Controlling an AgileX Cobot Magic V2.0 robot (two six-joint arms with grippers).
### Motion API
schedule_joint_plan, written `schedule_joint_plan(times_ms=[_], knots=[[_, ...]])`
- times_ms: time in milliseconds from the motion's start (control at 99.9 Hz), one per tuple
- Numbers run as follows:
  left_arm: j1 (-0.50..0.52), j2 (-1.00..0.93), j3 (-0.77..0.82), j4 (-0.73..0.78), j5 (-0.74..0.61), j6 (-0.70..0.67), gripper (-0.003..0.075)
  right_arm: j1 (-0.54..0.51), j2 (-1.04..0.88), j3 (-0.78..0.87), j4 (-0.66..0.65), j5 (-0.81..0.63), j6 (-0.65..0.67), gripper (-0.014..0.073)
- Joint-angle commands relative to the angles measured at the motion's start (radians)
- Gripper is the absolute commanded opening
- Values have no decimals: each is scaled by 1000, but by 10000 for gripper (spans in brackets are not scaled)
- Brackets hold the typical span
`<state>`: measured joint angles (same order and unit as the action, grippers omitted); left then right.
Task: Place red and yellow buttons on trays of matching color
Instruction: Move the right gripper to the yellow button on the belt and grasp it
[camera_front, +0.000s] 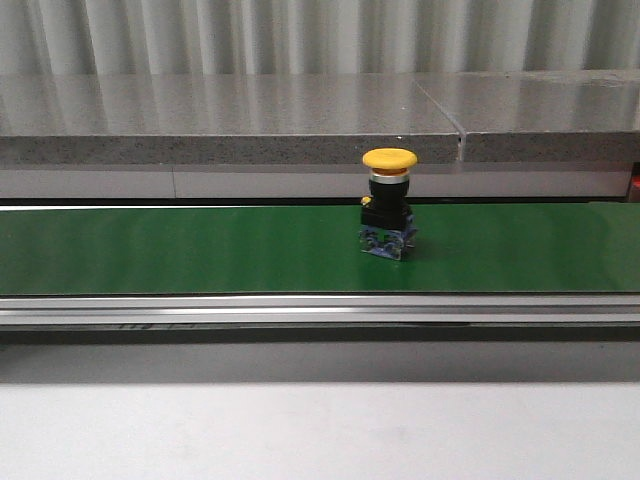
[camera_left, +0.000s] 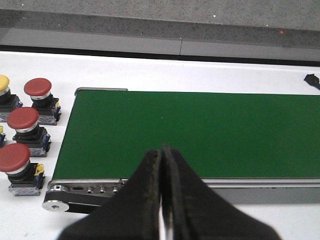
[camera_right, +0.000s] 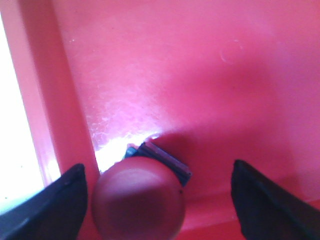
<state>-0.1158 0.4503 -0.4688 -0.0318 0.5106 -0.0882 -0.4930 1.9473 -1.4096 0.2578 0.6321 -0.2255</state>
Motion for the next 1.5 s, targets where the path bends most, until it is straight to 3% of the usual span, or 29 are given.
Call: schedule_joint_plan(times_ms=[0, 260, 440, 621, 891, 1491], knots=[[-6, 4, -26, -9, -75, 0, -20, -6, -105, -36, 1, -22, -8, 603], [-6, 4, -26, -9, -75, 0, -20, 7, -276, -16, 2, 108, -8, 603], [-6, 4, -26, -9, -75, 0, -20, 41, -431, 95, 8, 125, -8, 603], [-6, 4, -26, -9, -75, 0, -20, 138, -560, 216, 8, 147, -17, 603], [-6, 4, -26, -9, -75, 0, -20, 332, -601, 250, 8, 338, -53, 603], [-6, 4, -26, -9, -75, 0, -20, 618, -547, 350, 8, 132, -73, 603]])
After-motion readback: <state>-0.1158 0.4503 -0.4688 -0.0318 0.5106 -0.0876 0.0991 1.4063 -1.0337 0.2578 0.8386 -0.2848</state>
